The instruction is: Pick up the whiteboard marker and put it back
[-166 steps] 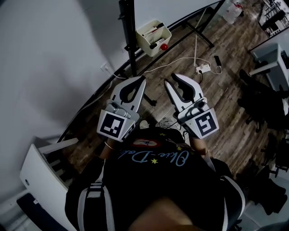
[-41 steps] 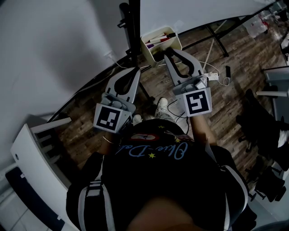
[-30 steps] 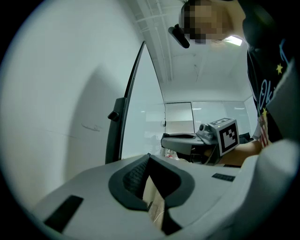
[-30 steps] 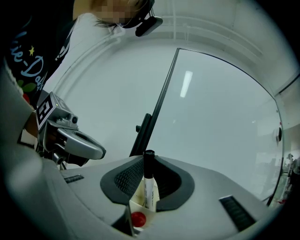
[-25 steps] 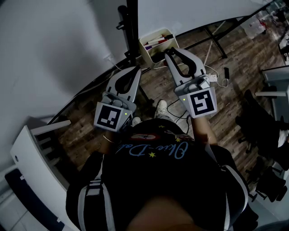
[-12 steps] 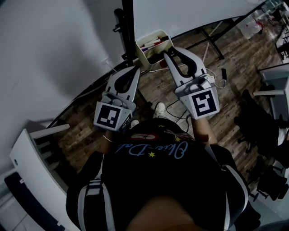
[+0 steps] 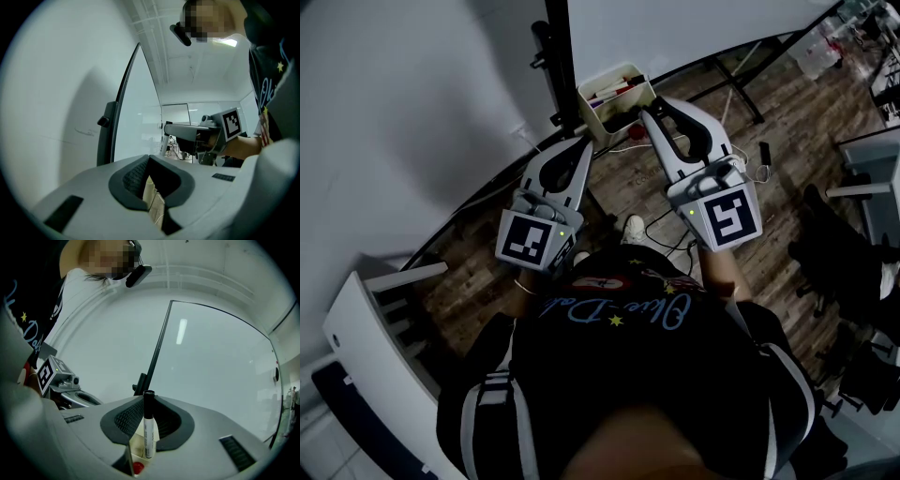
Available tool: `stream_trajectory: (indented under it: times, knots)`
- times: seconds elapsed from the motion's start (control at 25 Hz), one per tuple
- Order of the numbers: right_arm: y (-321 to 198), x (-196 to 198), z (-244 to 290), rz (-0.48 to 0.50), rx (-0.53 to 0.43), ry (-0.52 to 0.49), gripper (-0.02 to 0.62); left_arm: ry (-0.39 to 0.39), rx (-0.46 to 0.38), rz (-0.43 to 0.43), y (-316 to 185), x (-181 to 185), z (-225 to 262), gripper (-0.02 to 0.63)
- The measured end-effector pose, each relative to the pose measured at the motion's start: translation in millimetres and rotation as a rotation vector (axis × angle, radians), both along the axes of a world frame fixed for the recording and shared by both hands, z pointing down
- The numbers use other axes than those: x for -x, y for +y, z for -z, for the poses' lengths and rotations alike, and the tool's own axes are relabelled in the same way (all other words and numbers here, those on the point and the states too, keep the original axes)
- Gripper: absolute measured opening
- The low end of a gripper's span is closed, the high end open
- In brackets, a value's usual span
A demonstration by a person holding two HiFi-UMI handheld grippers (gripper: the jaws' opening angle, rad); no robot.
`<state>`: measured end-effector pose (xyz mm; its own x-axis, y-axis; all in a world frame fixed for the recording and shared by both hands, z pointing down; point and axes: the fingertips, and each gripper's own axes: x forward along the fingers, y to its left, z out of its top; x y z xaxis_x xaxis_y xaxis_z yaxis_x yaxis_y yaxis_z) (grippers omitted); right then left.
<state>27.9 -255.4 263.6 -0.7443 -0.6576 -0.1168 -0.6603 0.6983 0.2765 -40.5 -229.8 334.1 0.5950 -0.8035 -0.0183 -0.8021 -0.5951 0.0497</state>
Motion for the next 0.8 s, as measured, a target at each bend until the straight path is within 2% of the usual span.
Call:
stream_trajectory:
  times: [0.8]
  knots:
    - [12.5, -4.1, 4.0, -0.019, 0.002, -0.016, 0.072, -0.019, 0.007, -0.03, 6.3, -2.4, -0.1, -0.002]
